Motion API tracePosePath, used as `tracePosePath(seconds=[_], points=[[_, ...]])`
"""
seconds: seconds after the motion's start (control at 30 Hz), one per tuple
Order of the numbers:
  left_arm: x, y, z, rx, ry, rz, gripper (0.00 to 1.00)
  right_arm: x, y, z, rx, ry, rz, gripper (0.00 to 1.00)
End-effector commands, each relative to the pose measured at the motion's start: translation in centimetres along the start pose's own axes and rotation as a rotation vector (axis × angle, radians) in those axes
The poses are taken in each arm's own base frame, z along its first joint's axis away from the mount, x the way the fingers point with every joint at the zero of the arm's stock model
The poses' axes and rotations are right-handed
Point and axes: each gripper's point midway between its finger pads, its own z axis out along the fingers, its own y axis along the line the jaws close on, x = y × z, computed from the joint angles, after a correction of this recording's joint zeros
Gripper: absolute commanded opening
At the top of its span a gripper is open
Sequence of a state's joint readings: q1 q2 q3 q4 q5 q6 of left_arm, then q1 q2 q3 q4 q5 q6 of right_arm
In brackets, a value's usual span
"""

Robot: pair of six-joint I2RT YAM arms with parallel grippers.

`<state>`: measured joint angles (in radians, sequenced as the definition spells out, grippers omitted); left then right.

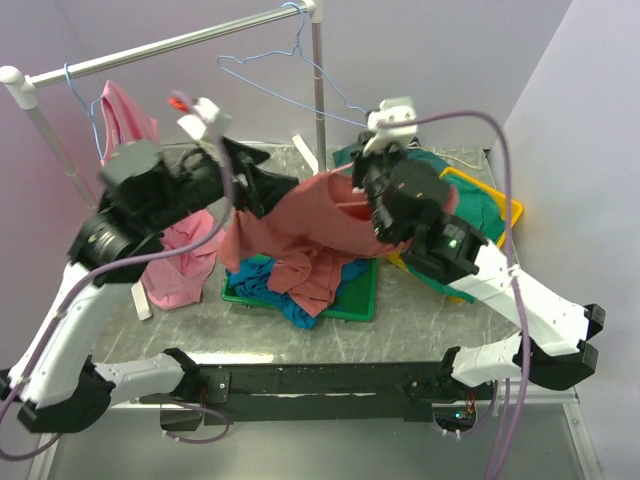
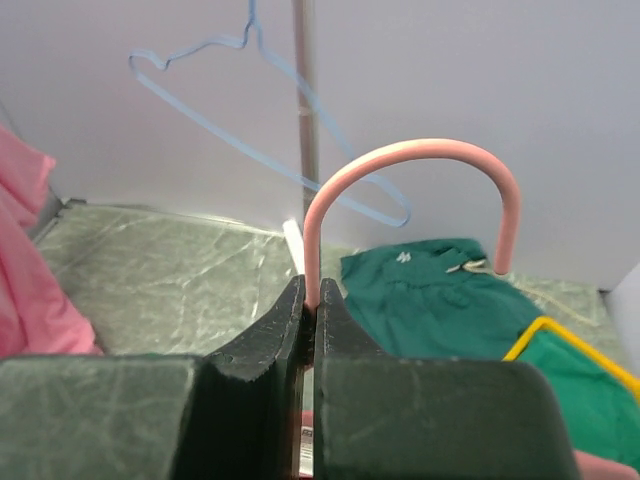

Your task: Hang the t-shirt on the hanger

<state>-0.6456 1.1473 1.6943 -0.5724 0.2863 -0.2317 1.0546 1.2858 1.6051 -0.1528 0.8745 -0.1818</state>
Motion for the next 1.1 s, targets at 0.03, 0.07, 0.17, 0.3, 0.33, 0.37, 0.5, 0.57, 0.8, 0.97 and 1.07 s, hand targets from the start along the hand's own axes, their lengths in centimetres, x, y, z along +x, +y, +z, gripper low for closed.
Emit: tracePosePath(seconds=[0.03, 0.07, 0.17, 0.3, 0.33, 0.37, 0.5, 0.57, 0.8, 0.97, 1.07], points=[[-11.0, -3.0, -5.0, 0.036, -0.397, 0.054, 0.97, -13.5, -5.4, -3.2, -0.060, -0.211, 0.076, 0.00], [-11.2, -3.2, -5.1, 0.048, -0.405, 0.046, 0.96, -14.0, -4.5, -2.8, -0.086, -0.204, 0.052, 0.00], [-11.1, -3.2, -4.6, 0.052, -0.391, 0.009, 0.96, -16.4, -4.6, -3.5, -0.132, -0.205, 0.025, 0.00], [-8.8, -1.7, -3.9, -0.003, -0.362, -0.035, 0.97, -12.6, -1.8, -3.3, -0.226, -0.132, 0.011, 0.00], [-6.9, -0.9, -3.0, -0.022, -0.325, -0.056, 0.96, -11.5, -1.0, -3.3, -0.256, -0.118, 0.015, 0.00], [-6.8, -1.0, -3.6, -0.021, -0.342, -0.061, 0.96, -11.2, -0.9, -4.2, -0.295, -0.125, 0.056, 0.00], [-2.8, 0.2, -3.1, -0.063, -0.250, -0.091, 0.96, -4.1, 2.6, -3.6, -0.375, -0.014, 0.009, 0.00], [-0.9, 0.3, -3.1, -0.058, -0.188, -0.075, 0.96, -2.4, 2.8, -3.7, -0.378, 0.006, 0.011, 0.00], [5.0, -0.2, -3.2, 0.008, 0.023, -0.016, 0.98, 1.6, 4.9, -3.4, -0.417, 0.054, 0.012, 0.00], [9.3, 0.4, -3.8, 0.005, 0.183, -0.014, 0.88, 2.8, 5.2, -2.9, -0.417, 0.064, 0.004, 0.00], [11.6, 0.3, -4.0, 0.017, 0.253, -0.035, 0.82, 2.9, 5.1, -2.8, -0.421, 0.060, 0.013, 0.00]])
